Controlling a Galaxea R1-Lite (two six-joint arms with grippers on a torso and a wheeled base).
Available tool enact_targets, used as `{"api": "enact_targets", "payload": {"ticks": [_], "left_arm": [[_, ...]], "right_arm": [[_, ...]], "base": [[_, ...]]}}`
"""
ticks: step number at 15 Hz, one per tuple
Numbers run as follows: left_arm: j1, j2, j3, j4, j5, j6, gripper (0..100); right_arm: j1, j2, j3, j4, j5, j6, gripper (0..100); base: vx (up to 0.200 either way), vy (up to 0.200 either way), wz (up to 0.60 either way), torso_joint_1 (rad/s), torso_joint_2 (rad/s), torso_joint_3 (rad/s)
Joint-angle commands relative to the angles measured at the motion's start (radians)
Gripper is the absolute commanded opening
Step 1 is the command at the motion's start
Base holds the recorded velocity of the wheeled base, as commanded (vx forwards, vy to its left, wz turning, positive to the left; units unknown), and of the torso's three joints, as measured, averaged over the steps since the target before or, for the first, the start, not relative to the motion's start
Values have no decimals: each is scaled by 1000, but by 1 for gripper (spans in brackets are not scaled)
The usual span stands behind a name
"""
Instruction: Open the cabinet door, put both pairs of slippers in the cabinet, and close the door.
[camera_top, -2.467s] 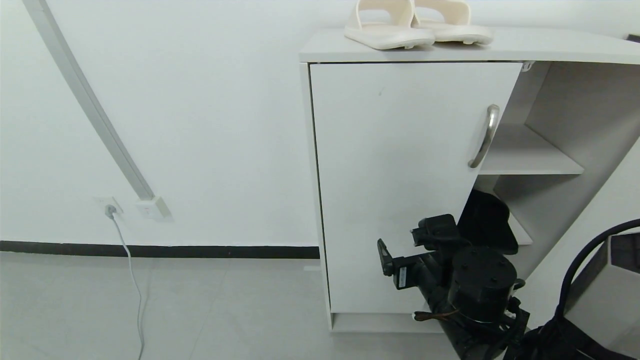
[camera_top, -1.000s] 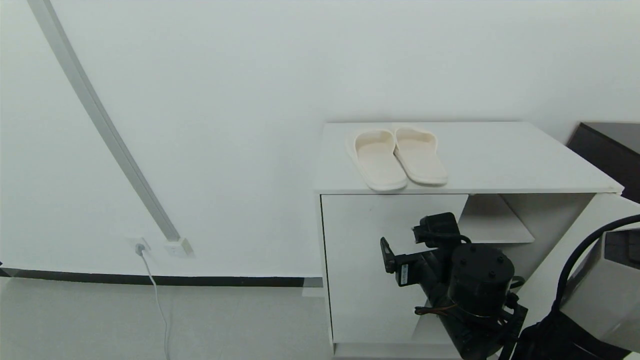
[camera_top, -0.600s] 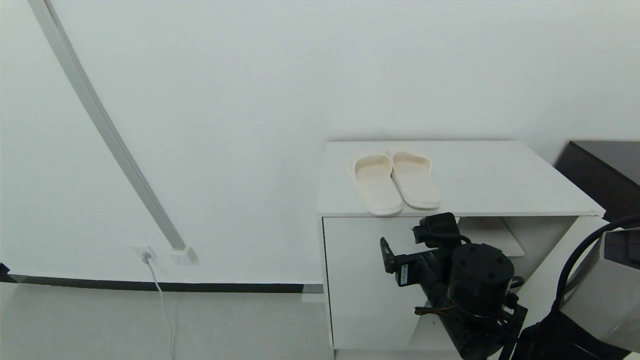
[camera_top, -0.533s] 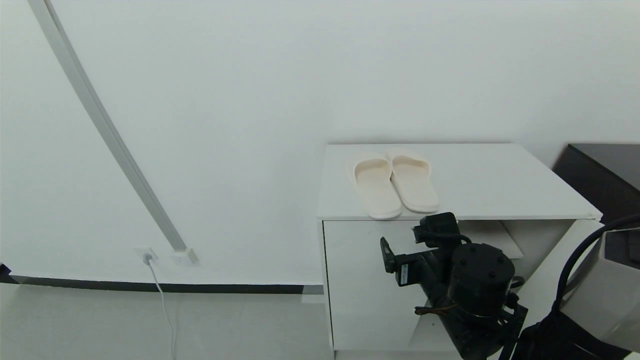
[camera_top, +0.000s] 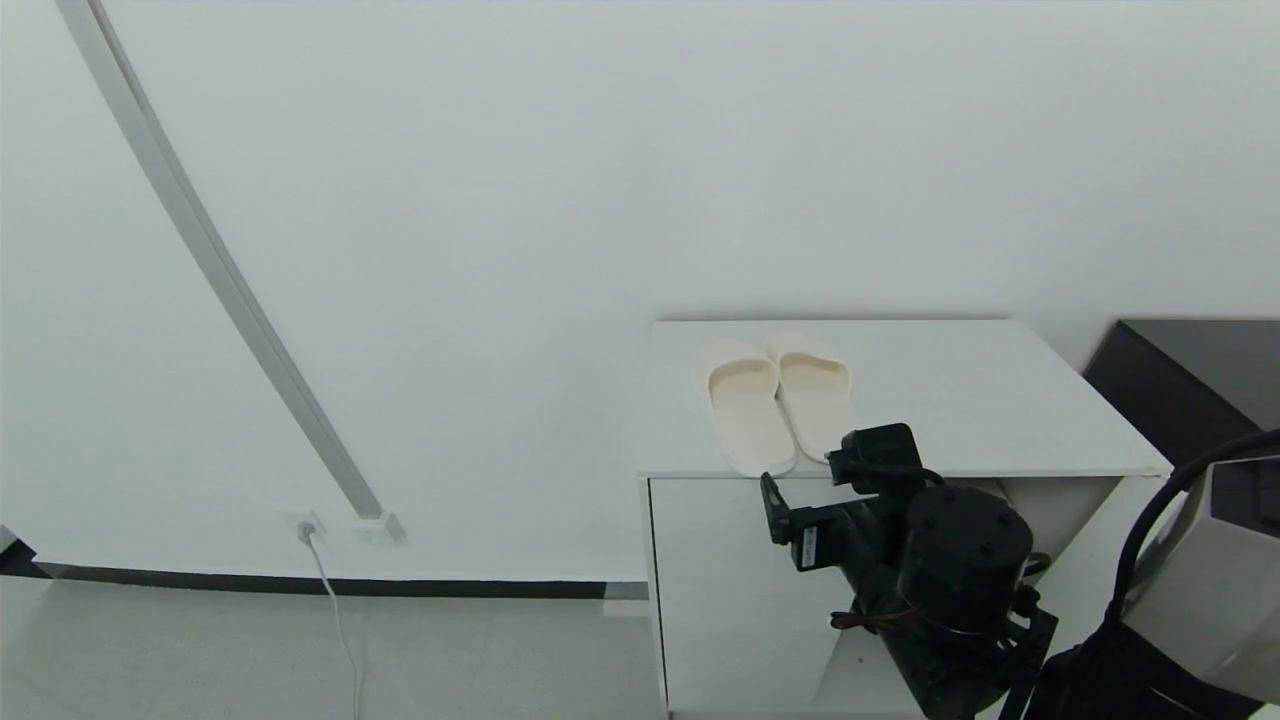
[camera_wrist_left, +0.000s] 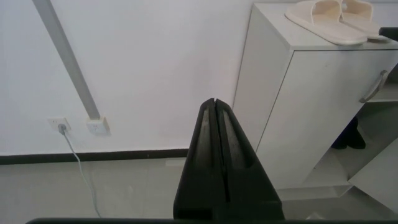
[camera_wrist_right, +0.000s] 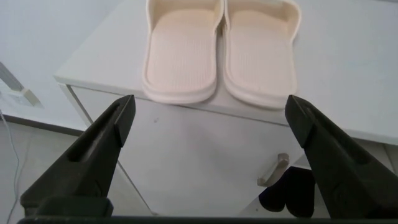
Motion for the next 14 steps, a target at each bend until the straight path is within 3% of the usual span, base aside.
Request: {"api": "enact_targets", "payload": {"ticks": [1,7,8,12,14], "left_arm": [[0,1,0,1,0,0,0],[0,1,0,-1,0,4,0],[0,1,0,-1,-1,6,0],[0,1,0,-1,-1,6,0],[0,1,0,-1,-1,4,0]], "right_arm": [[-12,-3,1,-1,5,-1,100],[-66,-6,-94,105,28,-28,100],[-68,-53,-194,304,28,-14,100],[-69,-139,-464,815,30,154,100],[-69,-144,-508,889,30,197,100]], "base": [[0,0,0,168,-349,-188],[0,0,0,8,-17,-9],[0,0,0,0,0,0],[0,0,0,0,0,0],[0,0,0,0,0,0]]}}
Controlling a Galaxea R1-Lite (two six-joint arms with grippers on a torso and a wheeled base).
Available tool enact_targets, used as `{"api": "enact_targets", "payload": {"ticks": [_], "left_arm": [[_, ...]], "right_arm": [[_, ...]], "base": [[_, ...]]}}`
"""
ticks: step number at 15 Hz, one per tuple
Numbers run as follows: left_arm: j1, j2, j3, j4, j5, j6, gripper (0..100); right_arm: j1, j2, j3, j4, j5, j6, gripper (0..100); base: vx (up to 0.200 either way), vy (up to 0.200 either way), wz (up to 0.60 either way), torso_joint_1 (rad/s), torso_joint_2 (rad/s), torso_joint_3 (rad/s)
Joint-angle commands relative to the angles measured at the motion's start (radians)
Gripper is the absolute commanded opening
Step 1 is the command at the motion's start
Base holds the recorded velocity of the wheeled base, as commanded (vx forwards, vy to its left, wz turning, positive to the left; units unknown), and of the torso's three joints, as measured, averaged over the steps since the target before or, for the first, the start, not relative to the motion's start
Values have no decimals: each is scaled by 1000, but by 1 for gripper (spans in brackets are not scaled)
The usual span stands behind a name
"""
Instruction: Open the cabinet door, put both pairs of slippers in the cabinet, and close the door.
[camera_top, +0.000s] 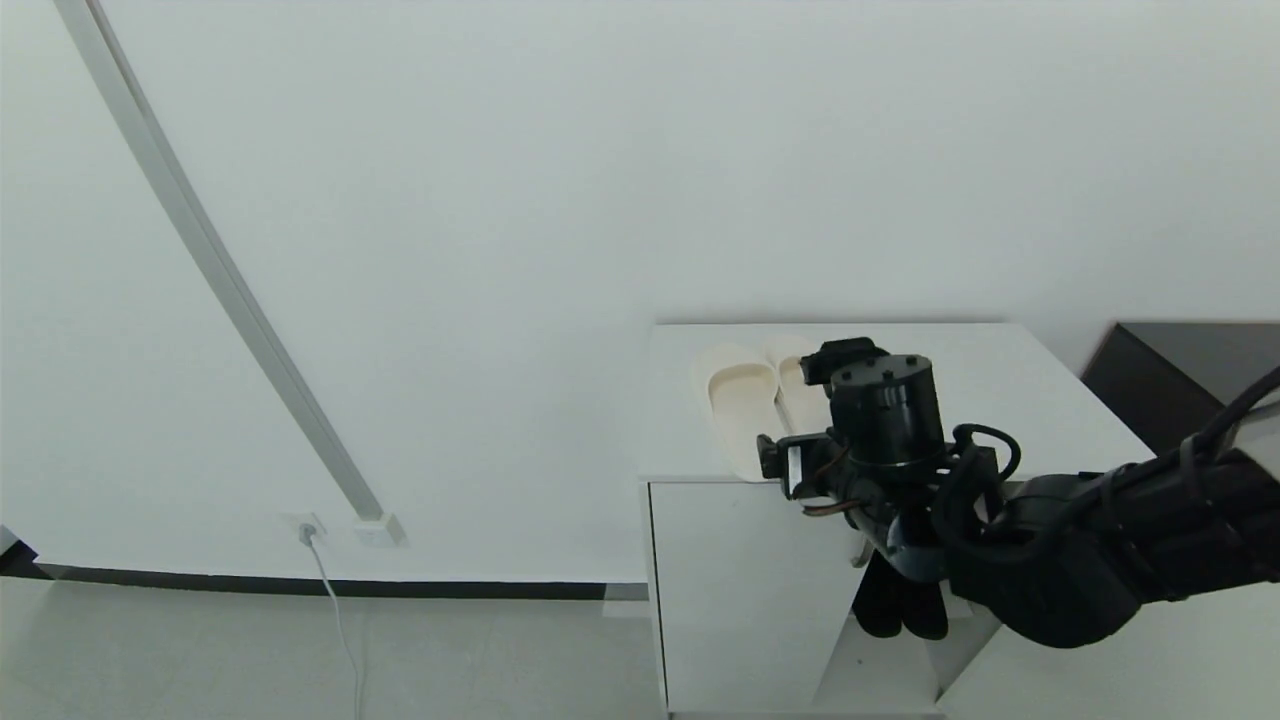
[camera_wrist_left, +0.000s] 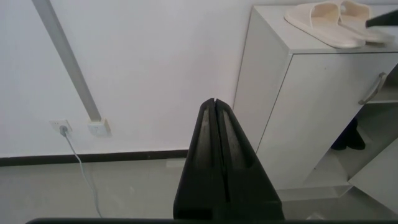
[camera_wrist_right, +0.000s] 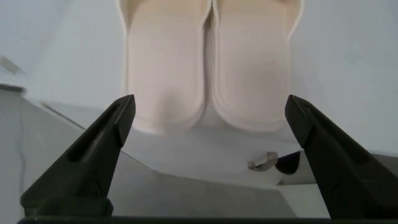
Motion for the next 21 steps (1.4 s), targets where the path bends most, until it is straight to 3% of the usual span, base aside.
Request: {"api": "enact_targets", "payload": {"ticks": [1,11,18,21], "left_arm": [[0,1,0,1,0,-1,0],[0,1,0,1,-1,-1,0],[0,1,0,1,-1,-1,0],[0,1,0,1,0,-1,0]], "right_arm": [[-1,-37,-51,13,-1,11,100],[4,-27,-6,-9,0,32,100],[5,35,66,-113,8,32,100],[0,70,86,-165,52,32,100]], "base": [[0,0,0,0,0,0],[0,0,0,0,0,0],[200,0,0,0,1,0],[0,0,0,0,0,0]]}}
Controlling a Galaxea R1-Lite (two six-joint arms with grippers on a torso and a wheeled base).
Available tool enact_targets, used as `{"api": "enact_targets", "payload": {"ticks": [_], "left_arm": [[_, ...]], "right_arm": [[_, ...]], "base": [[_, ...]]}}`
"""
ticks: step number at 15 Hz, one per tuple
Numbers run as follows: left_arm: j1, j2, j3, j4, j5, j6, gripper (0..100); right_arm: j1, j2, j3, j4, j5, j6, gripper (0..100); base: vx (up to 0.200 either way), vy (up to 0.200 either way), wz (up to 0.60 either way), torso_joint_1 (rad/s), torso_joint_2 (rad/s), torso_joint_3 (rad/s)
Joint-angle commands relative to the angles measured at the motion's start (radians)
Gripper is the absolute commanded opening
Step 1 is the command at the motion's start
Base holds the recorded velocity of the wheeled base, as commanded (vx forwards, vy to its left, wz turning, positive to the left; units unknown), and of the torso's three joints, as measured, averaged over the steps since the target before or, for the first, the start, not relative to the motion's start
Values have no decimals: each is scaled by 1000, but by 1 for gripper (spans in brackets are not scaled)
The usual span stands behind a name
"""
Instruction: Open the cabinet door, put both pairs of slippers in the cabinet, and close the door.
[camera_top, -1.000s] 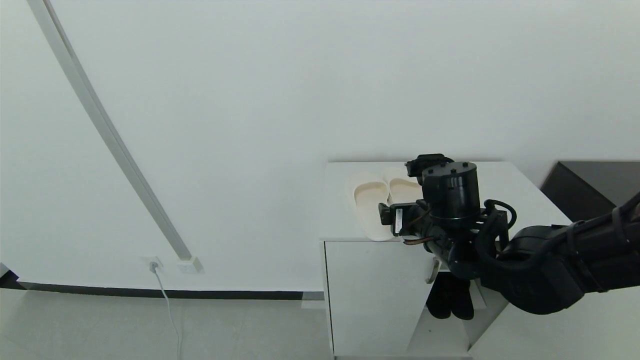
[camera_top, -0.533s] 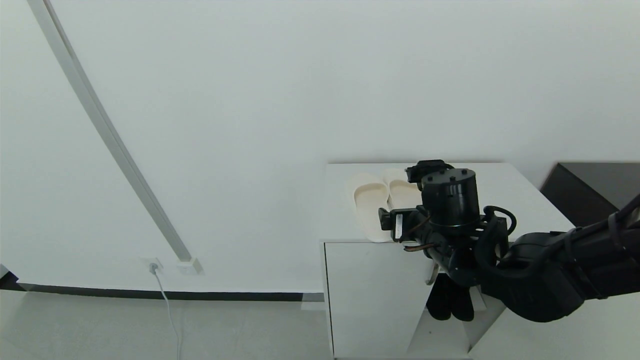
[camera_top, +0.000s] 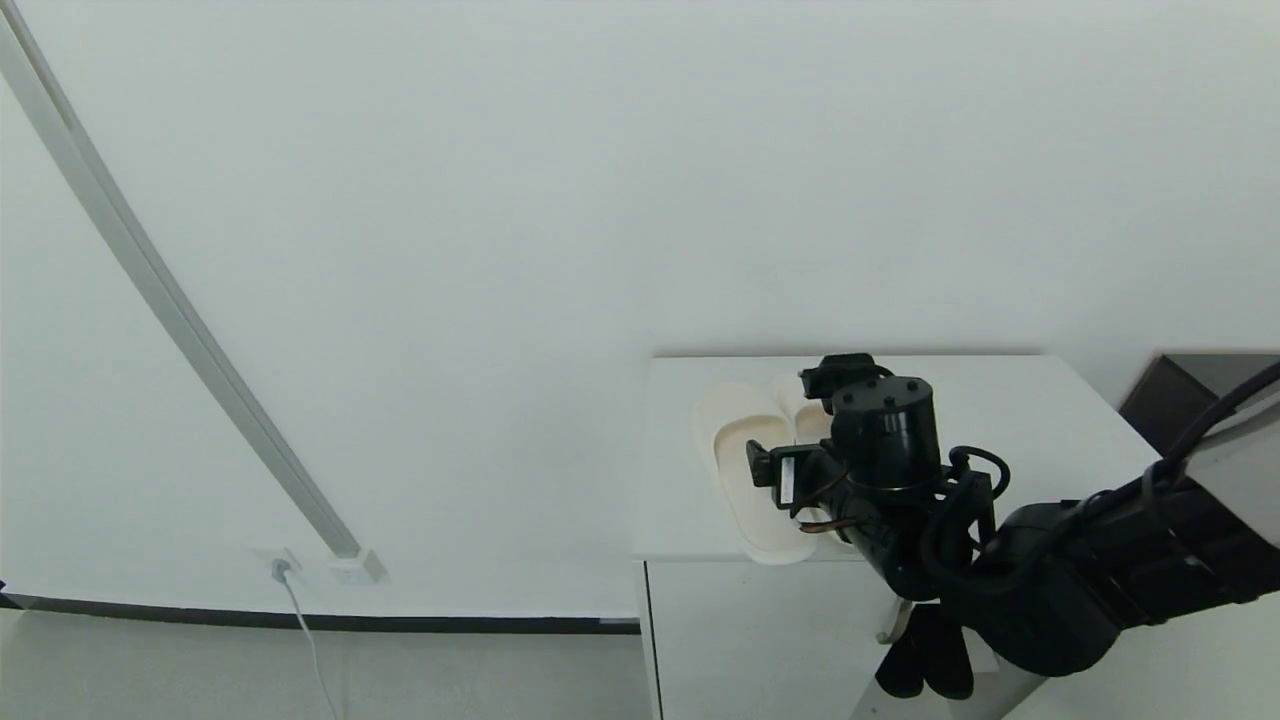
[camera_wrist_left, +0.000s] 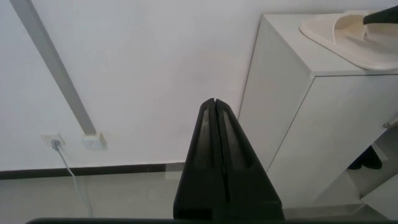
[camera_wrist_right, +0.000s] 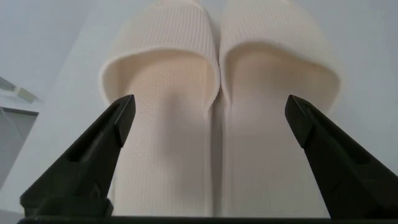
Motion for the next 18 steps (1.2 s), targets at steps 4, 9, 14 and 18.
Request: {"api": "enact_targets", "payload": {"ticks": [4,9,14,18], "left_arm": [[1,1,0,-1,0,0,0],[1,1,0,-1,2,-2,0],[-1,1,0,-3,2,-2,0],[1,1,0,-3,2,-2,0]], "right_arm": [[-24,106,-7,-89,19,-29,100],[-77,174,-90,-110,85,-72,100],[-121,235,-204,-110,149,-110,100],[-121,253,-237,-107,160,-112,0]], "base": [[0,0,0,0,0,0],[0,0,0,0,0,0],[0,0,0,0,0,0],[0,0,0,0,0,0]]}}
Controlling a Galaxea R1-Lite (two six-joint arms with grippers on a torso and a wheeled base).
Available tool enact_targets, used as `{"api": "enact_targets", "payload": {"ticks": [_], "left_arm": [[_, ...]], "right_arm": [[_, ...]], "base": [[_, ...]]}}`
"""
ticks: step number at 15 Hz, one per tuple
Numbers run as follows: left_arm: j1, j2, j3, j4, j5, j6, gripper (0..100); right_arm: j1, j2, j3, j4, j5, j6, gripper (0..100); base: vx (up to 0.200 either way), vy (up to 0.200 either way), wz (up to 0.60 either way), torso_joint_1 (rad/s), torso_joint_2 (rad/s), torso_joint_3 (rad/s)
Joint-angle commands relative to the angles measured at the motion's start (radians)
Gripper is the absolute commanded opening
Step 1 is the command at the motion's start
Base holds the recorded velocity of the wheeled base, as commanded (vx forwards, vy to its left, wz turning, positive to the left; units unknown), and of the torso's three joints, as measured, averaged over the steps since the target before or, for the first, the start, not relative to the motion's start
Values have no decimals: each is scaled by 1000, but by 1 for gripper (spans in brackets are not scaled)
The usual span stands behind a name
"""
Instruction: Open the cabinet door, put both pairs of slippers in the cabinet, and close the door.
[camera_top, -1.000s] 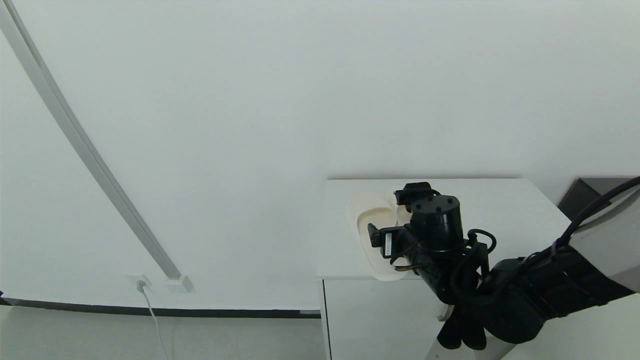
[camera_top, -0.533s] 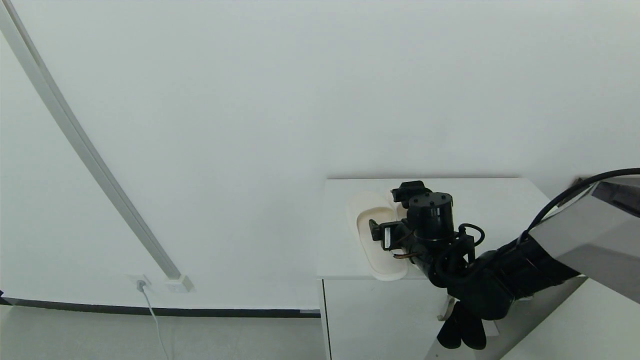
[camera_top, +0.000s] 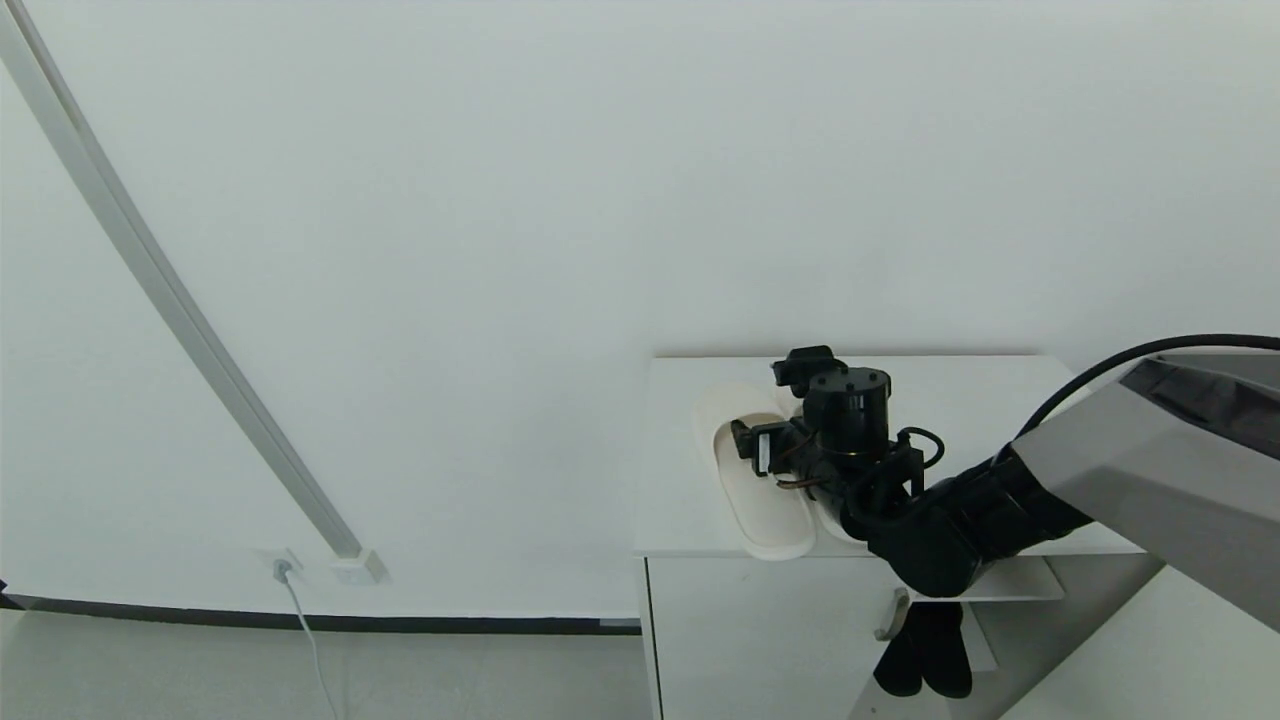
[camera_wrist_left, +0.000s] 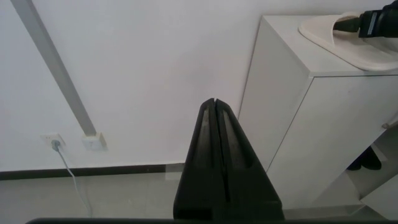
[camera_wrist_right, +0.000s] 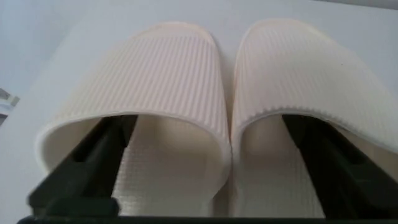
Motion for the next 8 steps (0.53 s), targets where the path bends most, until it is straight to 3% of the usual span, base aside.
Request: {"api": "enact_targets", "payload": {"ticks": [1,8], "left_arm": [[0,1,0,-1,0,0,0],[-1,1,0,-1,0,0,0]], "right_arm": [[1,18,-7,0,0,0,0],[1,10,-10,0,0,-1,0]], "base": [[0,0,0,0,0,0],[0,0,0,0,0,0]]}}
